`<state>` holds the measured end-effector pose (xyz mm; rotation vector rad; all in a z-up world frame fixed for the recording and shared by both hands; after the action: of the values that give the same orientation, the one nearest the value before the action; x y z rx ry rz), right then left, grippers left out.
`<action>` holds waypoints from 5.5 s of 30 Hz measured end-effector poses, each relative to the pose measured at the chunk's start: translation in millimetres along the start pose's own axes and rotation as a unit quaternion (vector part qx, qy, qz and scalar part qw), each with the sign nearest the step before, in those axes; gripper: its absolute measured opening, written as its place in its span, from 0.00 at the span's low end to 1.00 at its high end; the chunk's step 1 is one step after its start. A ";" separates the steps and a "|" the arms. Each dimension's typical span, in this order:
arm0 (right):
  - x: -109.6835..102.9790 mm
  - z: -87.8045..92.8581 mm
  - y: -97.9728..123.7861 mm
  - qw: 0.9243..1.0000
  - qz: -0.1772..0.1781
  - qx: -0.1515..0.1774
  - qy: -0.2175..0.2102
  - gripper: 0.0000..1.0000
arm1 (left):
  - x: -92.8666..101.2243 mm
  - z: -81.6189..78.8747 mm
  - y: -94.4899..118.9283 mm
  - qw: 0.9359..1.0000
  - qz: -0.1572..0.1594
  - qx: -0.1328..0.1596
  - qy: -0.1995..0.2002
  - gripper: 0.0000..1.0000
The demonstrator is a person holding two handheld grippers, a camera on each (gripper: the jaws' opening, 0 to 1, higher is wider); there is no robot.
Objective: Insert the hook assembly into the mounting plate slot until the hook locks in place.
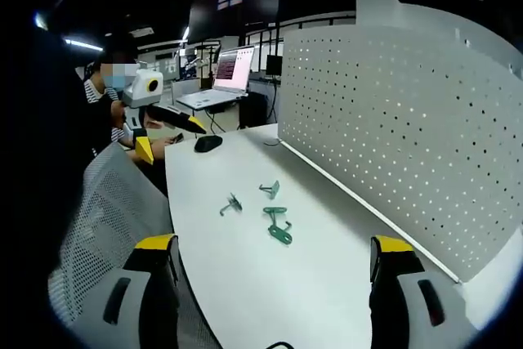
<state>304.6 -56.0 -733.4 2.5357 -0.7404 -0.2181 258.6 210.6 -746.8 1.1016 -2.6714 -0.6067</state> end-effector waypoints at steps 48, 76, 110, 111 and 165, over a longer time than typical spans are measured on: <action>3.8 6.1 0.3 1.000 -0.007 -0.003 -0.003 0.94 | 4.3 0.1 -10.5 1.000 0.011 -0.017 -0.015 0.87; 0.1 9.7 1.2 1.000 0.001 -0.012 -0.009 0.93 | -18.6 7.0 -48.0 0.990 0.058 -0.065 -0.108 0.48; -2.4 13.9 -4.5 1.000 -0.012 -0.018 -0.012 0.91 | -21.1 40.5 -109.5 0.955 0.119 -0.154 -0.222 0.12; -2.2 13.9 -4.5 1.000 -0.012 -0.018 -0.012 0.91 | -20.9 41.3 -110.7 0.955 0.119 -0.156 -0.224 0.12; -4.9 1.3 0.1 1.000 -0.003 -0.005 0.006 0.85 | -19.1 11.8 -105.5 0.986 0.101 -0.064 -0.118 0.01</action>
<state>300.1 -54.0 -734.4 2.5273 -0.7262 -0.2079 334.8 160.1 -804.0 0.7553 -2.8453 -0.9050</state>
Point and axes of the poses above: the point that each gripper's makers call its tool centre point, and the gripper's own axes: y roughly backward along the fingers, x roughly to its right, z roughly out of its underside, the point moved 4 cm from there along y, roughly backward along the fingers, and after that the axes turned 5 degrees about -y, right-handed, at the moved point
